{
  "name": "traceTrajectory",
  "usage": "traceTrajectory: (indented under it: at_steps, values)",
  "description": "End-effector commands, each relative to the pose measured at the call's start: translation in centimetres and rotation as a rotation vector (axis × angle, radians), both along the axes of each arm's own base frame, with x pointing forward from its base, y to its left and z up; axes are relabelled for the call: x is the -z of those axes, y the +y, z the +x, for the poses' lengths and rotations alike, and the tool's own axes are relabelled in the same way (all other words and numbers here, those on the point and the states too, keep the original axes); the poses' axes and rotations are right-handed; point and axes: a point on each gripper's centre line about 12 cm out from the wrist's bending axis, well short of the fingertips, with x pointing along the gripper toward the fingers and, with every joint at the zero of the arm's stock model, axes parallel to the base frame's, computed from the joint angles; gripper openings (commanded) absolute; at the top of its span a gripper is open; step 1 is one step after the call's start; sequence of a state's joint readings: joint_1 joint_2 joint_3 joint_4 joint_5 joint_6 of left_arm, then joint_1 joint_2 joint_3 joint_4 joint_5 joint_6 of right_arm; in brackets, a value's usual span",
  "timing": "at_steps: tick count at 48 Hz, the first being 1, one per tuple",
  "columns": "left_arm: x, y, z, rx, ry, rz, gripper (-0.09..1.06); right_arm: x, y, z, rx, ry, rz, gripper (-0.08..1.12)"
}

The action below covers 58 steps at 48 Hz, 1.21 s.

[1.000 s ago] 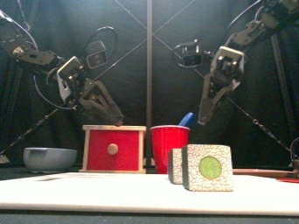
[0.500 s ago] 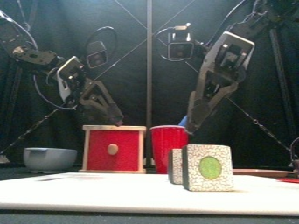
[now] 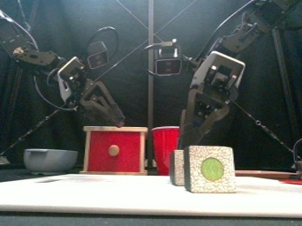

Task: Place sushi on board then cut the sushi with the knife then place the pieces on the plate
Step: Place the 4 sushi pieces on the plate

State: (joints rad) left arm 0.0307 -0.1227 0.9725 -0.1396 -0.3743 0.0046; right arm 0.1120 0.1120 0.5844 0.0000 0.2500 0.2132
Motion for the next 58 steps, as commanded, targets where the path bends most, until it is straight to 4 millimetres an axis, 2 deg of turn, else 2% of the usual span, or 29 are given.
traceTrajectory:
  at_steps: [1, 7, 11, 17, 25, 30, 36, 49, 58]
  values:
    - [-0.6, 0.1, 0.4, 0.000, -0.023, 0.004, 0.72, -0.6, 0.0, 0.9, 0.008, -0.030, 0.009, 0.80]
    - [-0.6, 0.1, 0.4, 0.000, -0.021, 0.004, 0.72, 0.1, 0.0, 1.1, 0.013, -0.014, 0.011, 0.75]
    - [-0.5, 0.1, 0.4, 0.000, -0.020, 0.003, 0.72, -0.2, -0.1, 1.1, 0.022, -0.020, 0.018, 0.66]
    - [-0.5, 0.1, 0.4, 0.000, -0.020, 0.003, 0.72, -1.3, -0.3, 0.4, 0.035, -0.037, 0.031, 0.58]
    - [-0.5, 0.1, 0.3, 0.000, -0.018, 0.003, 0.72, -3.9, -2.6, -1.3, 0.106, -0.077, 0.055, 0.57]
    - [-0.5, 0.1, 0.3, 0.000, -0.018, 0.003, 0.72, -5.7, -4.7, -3.1, 0.161, -0.077, 0.053, 0.57]
    - [-0.5, 0.1, 0.3, 0.000, -0.018, 0.006, 0.72, -6.9, -8.1, -5.7, 0.258, -0.040, 0.045, 0.57]
    - [-0.4, 0.2, 0.2, -0.003, -0.015, 0.006, 0.72, -7.9, -15.2, -11.5, 0.495, 0.008, 0.010, 0.57]
    - [-0.4, 0.2, 0.3, -0.003, -0.016, 0.006, 0.72, -7.1, -18.4, -13.6, 0.623, 0.029, 0.013, 0.57]
